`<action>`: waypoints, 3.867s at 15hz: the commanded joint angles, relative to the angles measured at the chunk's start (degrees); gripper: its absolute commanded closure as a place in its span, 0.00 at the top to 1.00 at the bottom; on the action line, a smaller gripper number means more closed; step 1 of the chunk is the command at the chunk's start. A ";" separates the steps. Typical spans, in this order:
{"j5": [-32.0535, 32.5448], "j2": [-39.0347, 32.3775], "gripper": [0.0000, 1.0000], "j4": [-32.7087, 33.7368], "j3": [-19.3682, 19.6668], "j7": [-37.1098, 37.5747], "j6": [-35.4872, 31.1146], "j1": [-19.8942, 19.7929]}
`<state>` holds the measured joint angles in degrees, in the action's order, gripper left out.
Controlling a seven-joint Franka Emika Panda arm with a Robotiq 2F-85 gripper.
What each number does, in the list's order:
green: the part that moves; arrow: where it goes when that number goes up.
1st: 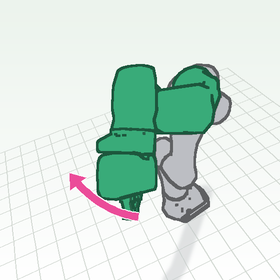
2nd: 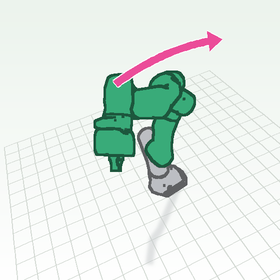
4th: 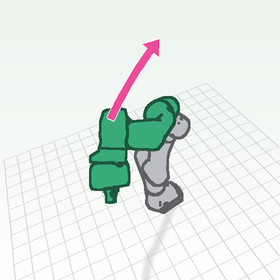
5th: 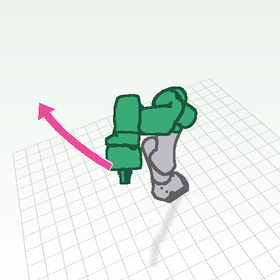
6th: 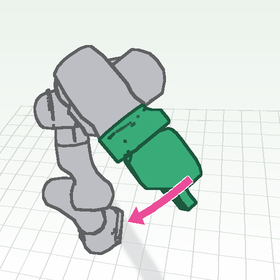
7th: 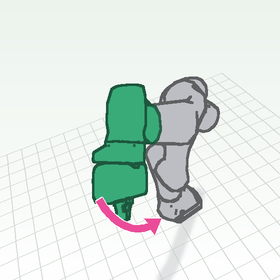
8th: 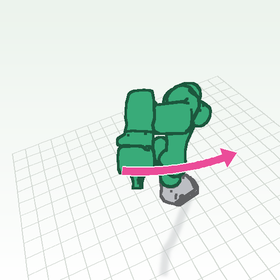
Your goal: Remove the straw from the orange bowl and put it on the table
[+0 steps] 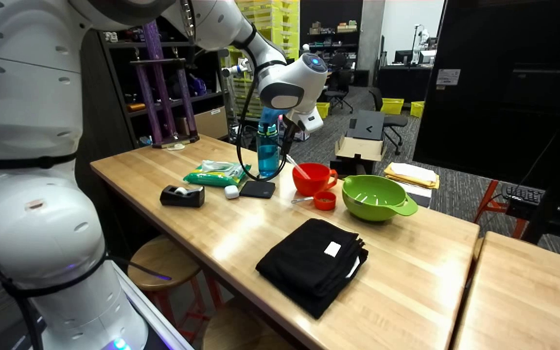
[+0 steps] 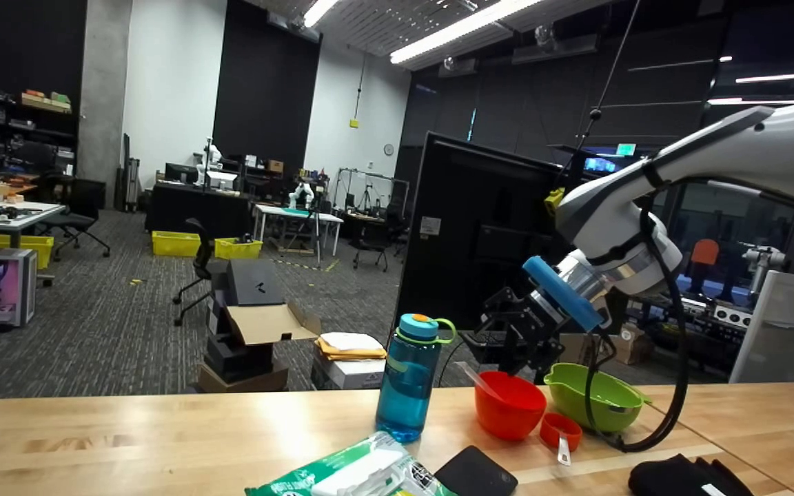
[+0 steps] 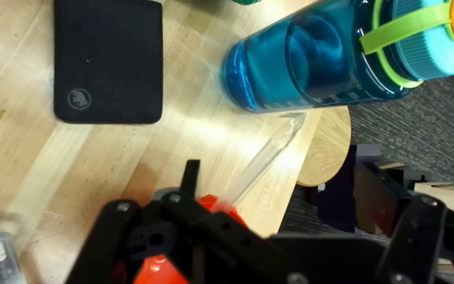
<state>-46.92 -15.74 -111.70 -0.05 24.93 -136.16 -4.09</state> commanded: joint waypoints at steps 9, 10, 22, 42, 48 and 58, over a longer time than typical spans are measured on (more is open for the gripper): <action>-4.03 -4.16 1.00 1.55 0.95 0.09 -1.50 0.33; -4.43 -4.81 1.00 2.07 0.90 -0.40 -1.79 0.32; -7.48 -13.08 1.00 10.52 -0.14 -2.83 -1.81 -0.19; -8.98 -15.77 0.11 14.54 -2.03 -5.64 -1.69 0.63; -9.44 -14.04 0.02 12.95 -2.17 -6.66 -2.16 0.59; -13.48 -10.15 0.01 9.93 -3.00 -10.91 -2.52 1.00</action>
<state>-57.95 -30.08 -97.45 -2.86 16.39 -138.07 -3.48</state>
